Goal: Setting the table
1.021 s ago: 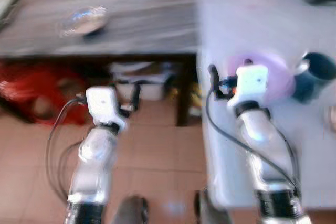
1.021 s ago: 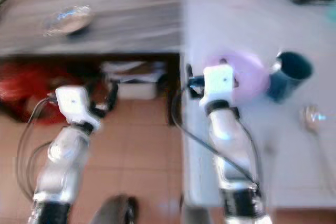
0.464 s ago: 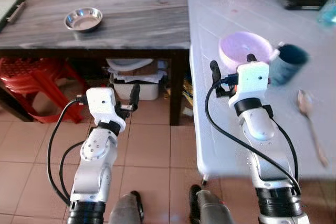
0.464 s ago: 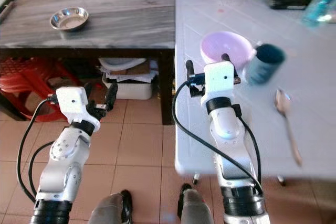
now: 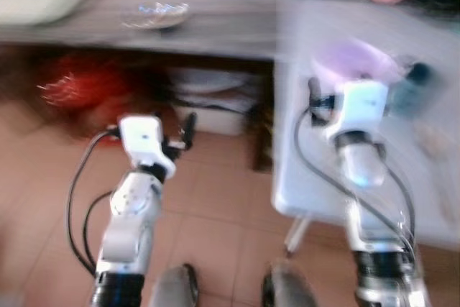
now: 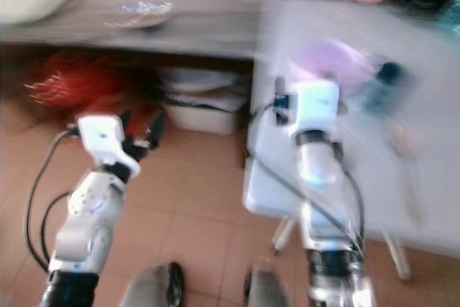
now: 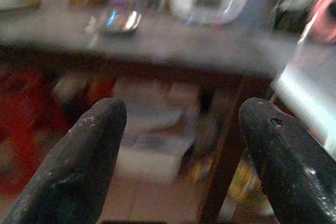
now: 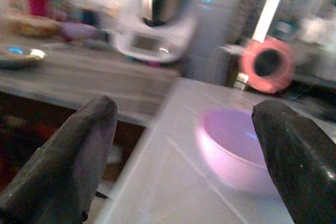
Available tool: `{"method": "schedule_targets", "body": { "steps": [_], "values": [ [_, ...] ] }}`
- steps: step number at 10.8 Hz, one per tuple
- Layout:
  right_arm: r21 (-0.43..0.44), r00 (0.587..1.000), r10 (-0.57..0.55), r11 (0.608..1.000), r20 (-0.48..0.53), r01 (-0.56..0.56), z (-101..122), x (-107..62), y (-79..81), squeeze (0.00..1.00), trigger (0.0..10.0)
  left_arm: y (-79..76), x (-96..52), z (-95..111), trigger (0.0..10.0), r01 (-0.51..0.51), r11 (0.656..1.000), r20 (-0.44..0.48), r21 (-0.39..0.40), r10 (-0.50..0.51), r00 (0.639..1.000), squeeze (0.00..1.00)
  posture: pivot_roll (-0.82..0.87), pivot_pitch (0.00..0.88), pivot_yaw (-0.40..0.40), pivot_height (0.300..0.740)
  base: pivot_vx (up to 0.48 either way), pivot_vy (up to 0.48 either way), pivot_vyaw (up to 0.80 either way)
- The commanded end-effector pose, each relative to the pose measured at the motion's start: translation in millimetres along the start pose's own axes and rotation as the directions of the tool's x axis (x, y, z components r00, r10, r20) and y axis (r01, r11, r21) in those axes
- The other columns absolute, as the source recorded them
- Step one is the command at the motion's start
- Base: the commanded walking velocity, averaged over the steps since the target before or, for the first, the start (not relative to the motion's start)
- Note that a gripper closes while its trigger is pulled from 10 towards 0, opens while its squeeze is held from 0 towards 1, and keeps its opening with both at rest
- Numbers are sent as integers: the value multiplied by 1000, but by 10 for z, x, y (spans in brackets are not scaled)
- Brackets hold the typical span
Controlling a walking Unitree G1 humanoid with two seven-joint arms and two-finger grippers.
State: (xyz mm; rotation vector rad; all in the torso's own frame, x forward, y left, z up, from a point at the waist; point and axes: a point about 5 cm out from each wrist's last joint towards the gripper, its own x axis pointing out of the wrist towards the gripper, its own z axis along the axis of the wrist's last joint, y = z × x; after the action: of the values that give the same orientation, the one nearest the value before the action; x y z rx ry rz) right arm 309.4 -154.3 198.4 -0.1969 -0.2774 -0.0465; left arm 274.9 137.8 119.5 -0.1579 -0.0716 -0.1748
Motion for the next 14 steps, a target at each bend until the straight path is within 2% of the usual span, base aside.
{"method": "schedule_targets", "body": {
  "steps": [1,3,6,8,12,14],
  "values": [
    [-7,999,-24,1000,-28,24,-72,-23,-61,0,10000,-8,43,39,10000,13,1000,4,15,-13,1000,0,-38,178,66,740,0,0,0],
    [0,999,-36,999,-28,36,-75,-18,-76,0,10000,-7,33,42,10000,22,999,0,31,-22,1000,0,-37,181,69,740,0,0,0],
    [23,999,-30,999,-41,31,-97,-50,-34,0,10000,-14,27,44,10000,34,999,-3,32,-34,999,0,-37,178,69,740,0,0,-800],
    [21,999,-19,1000,-28,20,-74,-37,-27,0,10000,-22,36,48,10000,34,999,1,35,-34,999,0,-38,174,62,740,0,-270,-719],
    [-5,1000,14,1000,4,-14,-25,-29,22,0,10000,-9,34,49,10000,21,999,5,29,-21,1000,0,-40,173,60,740,0,-73,0],
    [-51,998,55,997,28,-54,65,72,12,0,10000,-38,44,72,10000,50,998,13,26,-51,999,0,-44,179,64,740,0,0,0]
  ]
}}
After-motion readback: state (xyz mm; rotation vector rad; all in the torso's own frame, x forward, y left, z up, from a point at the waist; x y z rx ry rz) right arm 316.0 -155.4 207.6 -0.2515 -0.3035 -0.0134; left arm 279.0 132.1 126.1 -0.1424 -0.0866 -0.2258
